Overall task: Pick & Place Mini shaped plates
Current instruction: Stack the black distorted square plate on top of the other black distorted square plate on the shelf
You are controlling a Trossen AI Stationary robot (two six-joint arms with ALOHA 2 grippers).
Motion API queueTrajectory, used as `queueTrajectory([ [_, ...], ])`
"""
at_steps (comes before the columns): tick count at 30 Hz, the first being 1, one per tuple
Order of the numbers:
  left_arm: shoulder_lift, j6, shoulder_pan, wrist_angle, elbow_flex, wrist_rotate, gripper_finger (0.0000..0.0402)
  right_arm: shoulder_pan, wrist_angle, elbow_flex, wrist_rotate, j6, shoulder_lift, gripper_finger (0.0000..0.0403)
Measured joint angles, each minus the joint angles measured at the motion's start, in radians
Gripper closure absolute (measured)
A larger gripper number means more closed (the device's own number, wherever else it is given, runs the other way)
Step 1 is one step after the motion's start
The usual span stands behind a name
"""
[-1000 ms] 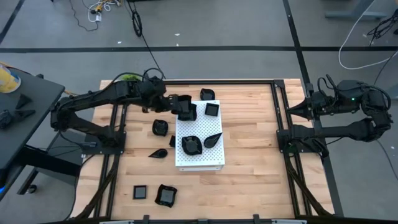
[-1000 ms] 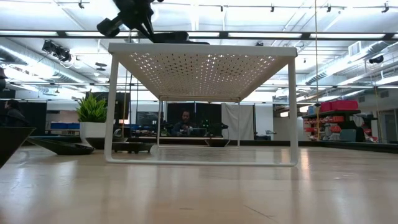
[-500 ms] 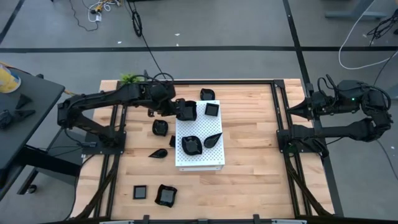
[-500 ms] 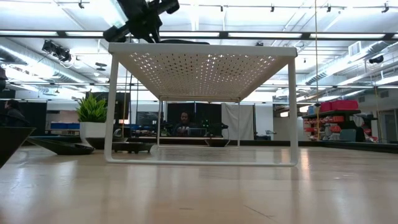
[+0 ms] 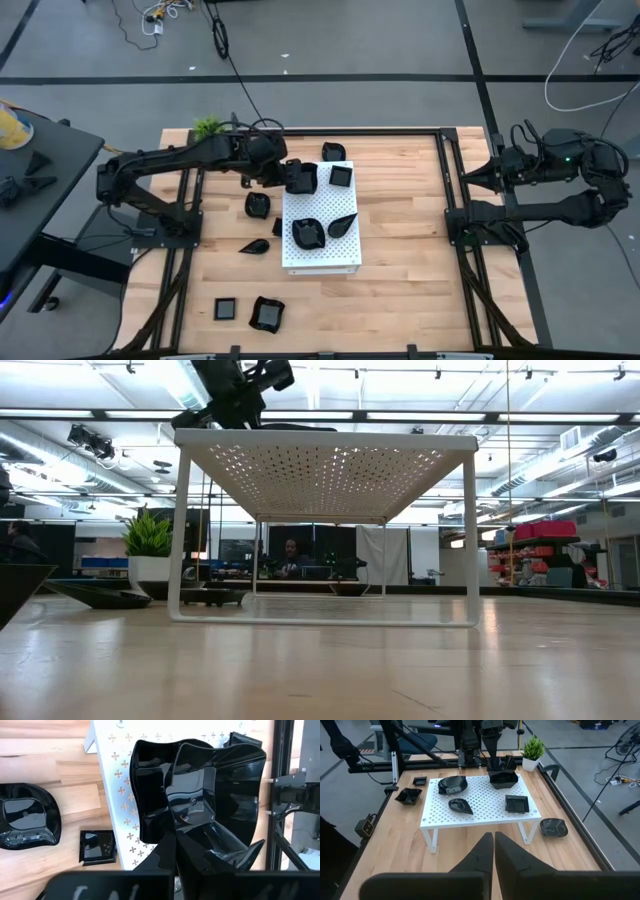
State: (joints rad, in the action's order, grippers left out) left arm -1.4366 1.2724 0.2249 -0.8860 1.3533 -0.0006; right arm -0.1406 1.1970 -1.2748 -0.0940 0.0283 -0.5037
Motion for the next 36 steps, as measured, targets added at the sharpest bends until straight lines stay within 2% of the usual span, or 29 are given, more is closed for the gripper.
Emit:
queueTrajectory([
  [13, -0.012, 0.000, 0.000, -0.003, 0.000, 0.002, 0.0391, 0.000, 0.000, 0.000, 0.000, 0.000, 0.000, 0.0381],
  [36, -0.012, 0.018, 0.000, -0.003, 0.000, -0.006, 0.0335, 0.000, 0.000, 0.000, 0.000, 0.000, 0.000, 0.0381],
])
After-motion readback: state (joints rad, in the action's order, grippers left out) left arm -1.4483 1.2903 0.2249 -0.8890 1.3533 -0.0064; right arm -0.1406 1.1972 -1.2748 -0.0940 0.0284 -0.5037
